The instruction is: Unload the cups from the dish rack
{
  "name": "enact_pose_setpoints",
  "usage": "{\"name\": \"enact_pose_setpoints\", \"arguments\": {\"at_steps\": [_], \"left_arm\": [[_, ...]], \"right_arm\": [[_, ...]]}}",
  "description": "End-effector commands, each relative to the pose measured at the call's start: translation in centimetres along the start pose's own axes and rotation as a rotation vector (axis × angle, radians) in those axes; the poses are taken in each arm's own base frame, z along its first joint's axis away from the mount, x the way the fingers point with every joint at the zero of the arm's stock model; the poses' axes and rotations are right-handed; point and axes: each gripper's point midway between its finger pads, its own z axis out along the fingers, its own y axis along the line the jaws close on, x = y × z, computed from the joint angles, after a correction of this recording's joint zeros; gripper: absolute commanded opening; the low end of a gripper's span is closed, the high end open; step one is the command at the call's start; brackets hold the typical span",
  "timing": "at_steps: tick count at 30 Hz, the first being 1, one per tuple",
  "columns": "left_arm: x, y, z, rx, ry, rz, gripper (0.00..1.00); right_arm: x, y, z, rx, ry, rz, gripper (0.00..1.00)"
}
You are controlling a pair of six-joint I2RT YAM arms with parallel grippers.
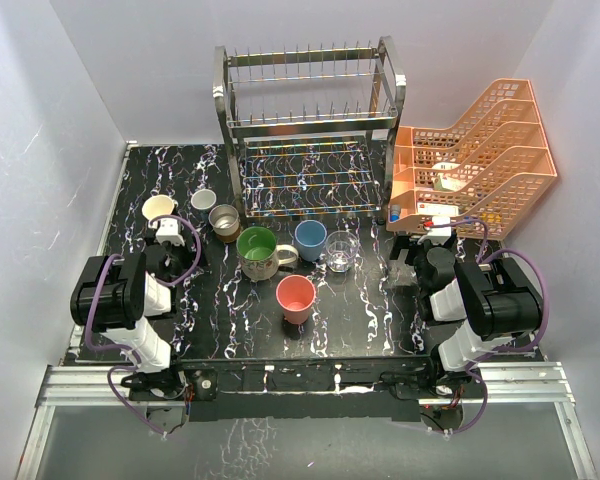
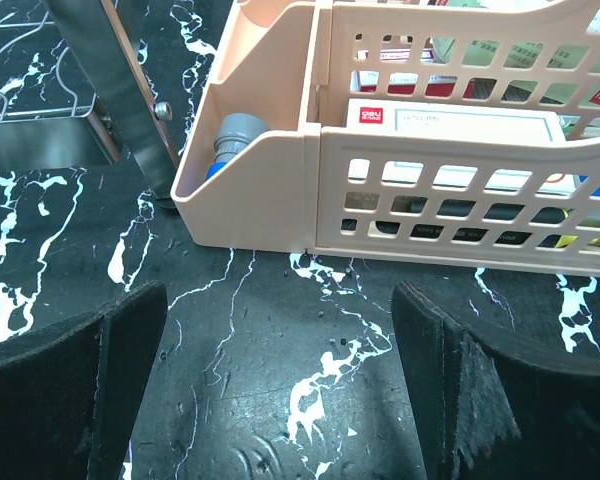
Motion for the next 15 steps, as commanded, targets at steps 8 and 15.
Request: {"name": "enact_pose_setpoints", "arguments": {"at_steps": [8, 15], "left_arm": [[-0.54, 0.67, 0.37, -0.033, -0.006, -0.016, 0.97], [-0.47, 0.72, 0.5, -0.036, 0.0, -0.011, 0.97]], "right_arm": [[-2.29, -0.35, 0.81, 0.015, -0.073, 0.004, 0.98], [-2.32, -0.39, 0.82, 0.017, -0.074, 0.005, 0.98]]}}
